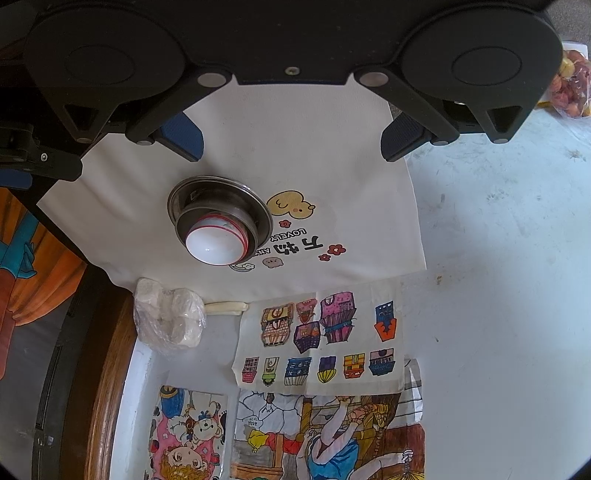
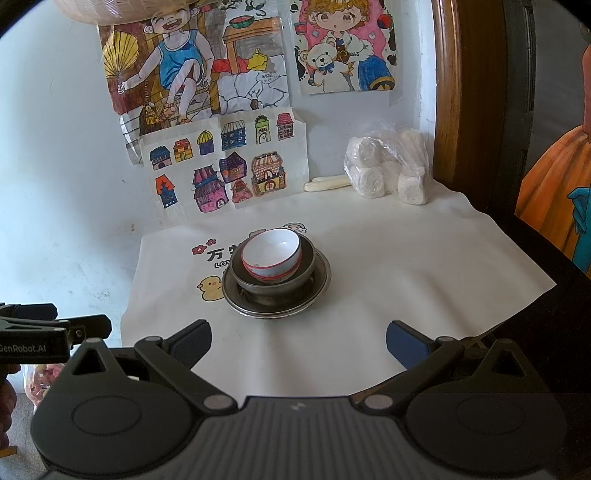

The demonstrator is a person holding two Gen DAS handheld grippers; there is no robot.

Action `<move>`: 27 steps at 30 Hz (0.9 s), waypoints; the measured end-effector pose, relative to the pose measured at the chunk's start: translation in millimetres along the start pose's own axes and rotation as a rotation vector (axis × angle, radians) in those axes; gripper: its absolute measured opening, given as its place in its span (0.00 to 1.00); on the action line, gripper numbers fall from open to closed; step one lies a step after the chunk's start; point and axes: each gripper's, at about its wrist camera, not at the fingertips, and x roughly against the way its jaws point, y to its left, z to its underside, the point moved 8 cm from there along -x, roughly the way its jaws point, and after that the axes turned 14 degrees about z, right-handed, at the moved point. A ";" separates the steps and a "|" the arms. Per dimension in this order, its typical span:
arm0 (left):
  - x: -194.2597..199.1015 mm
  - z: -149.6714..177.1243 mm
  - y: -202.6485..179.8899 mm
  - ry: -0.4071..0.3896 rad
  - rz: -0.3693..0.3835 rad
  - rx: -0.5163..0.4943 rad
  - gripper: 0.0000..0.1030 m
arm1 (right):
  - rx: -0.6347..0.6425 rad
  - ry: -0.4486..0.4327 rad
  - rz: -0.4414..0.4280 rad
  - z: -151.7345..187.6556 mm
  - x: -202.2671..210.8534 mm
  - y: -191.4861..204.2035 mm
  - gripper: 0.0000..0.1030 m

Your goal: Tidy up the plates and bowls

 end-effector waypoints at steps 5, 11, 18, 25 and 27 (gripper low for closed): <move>0.0 -0.6 -0.4 0.000 0.000 0.000 0.99 | 0.000 0.000 0.000 0.1 0.2 -0.2 1.00; 0.0 -0.6 -0.3 0.000 0.002 0.001 0.99 | 0.000 0.000 0.000 0.1 0.3 -0.3 1.00; -0.3 -0.1 0.6 0.001 0.003 -0.002 0.99 | 0.000 0.000 0.000 -0.2 0.3 -0.4 1.00; -6.1 -0.7 -1.8 0.017 -0.007 0.008 0.99 | -0.006 0.007 0.002 -0.7 -3.8 -2.9 1.00; -8.2 -2.1 -3.6 0.017 -0.009 0.003 0.99 | -0.008 0.011 0.004 -1.0 -6.1 -4.4 1.00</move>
